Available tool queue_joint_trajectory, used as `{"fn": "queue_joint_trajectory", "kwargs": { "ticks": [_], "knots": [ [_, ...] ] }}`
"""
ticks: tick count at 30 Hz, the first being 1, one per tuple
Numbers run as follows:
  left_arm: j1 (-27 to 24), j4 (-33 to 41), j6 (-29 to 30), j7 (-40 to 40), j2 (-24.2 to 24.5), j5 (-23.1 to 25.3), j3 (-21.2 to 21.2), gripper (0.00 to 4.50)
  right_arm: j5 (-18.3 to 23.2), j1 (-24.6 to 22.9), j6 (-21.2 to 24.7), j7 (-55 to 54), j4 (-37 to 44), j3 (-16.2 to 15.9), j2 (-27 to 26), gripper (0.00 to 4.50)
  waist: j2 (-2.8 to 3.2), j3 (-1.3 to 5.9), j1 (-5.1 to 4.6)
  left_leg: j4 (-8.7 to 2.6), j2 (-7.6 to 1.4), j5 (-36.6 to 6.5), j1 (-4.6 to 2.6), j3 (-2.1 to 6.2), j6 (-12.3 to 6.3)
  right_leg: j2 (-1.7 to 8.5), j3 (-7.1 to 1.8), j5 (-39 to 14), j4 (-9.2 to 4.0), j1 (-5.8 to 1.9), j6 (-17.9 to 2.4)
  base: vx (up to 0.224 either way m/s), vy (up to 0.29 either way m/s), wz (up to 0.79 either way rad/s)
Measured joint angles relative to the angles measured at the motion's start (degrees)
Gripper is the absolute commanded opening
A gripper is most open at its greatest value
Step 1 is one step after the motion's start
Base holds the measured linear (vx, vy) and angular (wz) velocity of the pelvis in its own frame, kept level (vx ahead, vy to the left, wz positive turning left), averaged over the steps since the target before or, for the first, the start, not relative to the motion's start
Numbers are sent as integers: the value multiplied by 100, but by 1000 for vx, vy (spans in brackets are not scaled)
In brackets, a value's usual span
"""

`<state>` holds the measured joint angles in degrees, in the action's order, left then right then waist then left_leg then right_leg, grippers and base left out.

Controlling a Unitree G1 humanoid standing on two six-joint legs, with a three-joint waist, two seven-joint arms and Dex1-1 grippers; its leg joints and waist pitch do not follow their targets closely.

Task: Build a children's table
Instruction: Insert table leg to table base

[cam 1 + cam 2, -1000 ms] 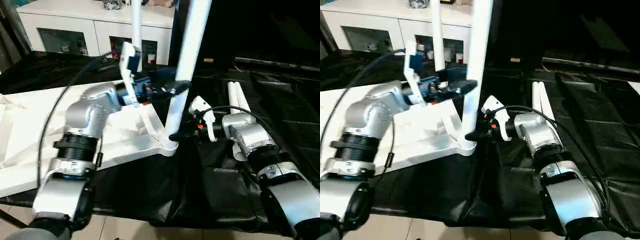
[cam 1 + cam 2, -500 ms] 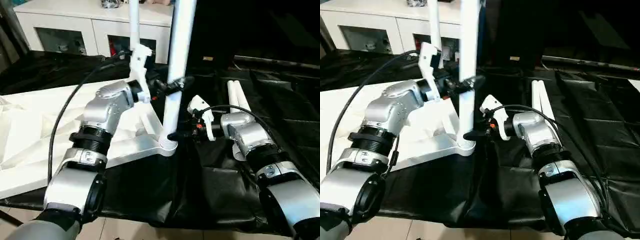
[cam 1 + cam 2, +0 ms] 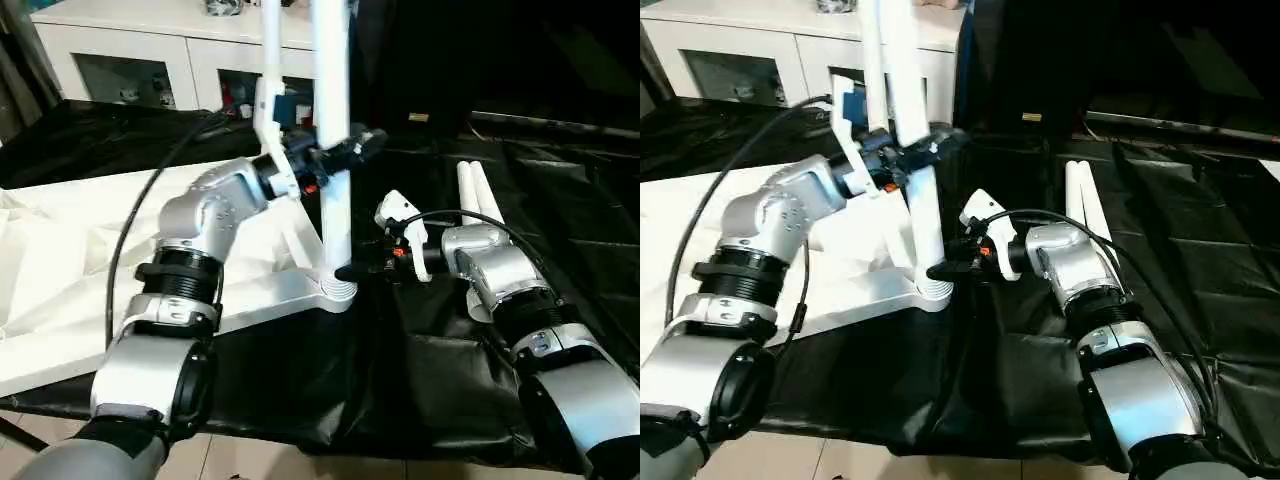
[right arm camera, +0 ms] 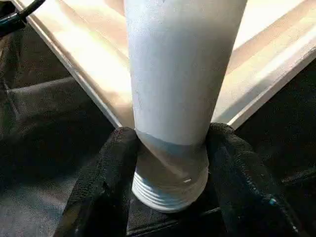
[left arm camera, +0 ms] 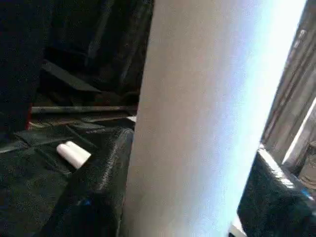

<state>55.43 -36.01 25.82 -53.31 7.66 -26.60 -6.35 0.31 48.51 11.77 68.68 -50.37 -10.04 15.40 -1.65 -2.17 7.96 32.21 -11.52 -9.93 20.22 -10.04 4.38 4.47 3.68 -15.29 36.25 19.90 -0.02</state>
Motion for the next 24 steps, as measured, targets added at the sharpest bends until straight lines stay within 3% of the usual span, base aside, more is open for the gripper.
{"fn": "queue_joint_trajectory", "kwargs": {
  "ticks": [7, 19, 20, 22, 24],
  "knots": [
    [12, 32, 32, 45, -39, 44, 57, 208, 1, -36, 0, 3, 56, 0, 9, 188, 5, -2, -6, -1, -1, 0, -1, 0, 0, -2, 0, 0, -1, -1, -1, 0, 0, 0],
    [36, 149, -82, 38, -29, 327, 314, 188, 34, -149, -116, -39, 133, 71, 13, 188, 18, -4, -7, -5, -1, 0, -3, -2, 0, -2, -1, 1, -4, -2, -1, 0, 0, 0],
    [37, 153, -92, 39, -28, 331, 329, 186, 84, -149, -115, -46, 96, 90, 8, 257, 18, -5, -8, -4, -2, 0, -3, -2, 0, -2, -1, 2, -4, -2, -3, 0, 0, 0],
    [47, 163, -96, 39, -33, 336, 349, 185, 136, -154, -108, -86, 26, 108, -6, 257, 21, -7, -6, -4, -2, 1, -2, -2, 0, -2, 0, 2, -4, -2, -3, 0, 0, 0],
    [55, 207, -95, 35, -38, 336, 362, 185, 204, -175, -62, -76, 6, 171, -13, 285, 48, -28, 0, -2, -2, 0, 8, -2, 0, -2, 0, 3, -7, 3, -4, 0, 0, 0]
  ]
}}
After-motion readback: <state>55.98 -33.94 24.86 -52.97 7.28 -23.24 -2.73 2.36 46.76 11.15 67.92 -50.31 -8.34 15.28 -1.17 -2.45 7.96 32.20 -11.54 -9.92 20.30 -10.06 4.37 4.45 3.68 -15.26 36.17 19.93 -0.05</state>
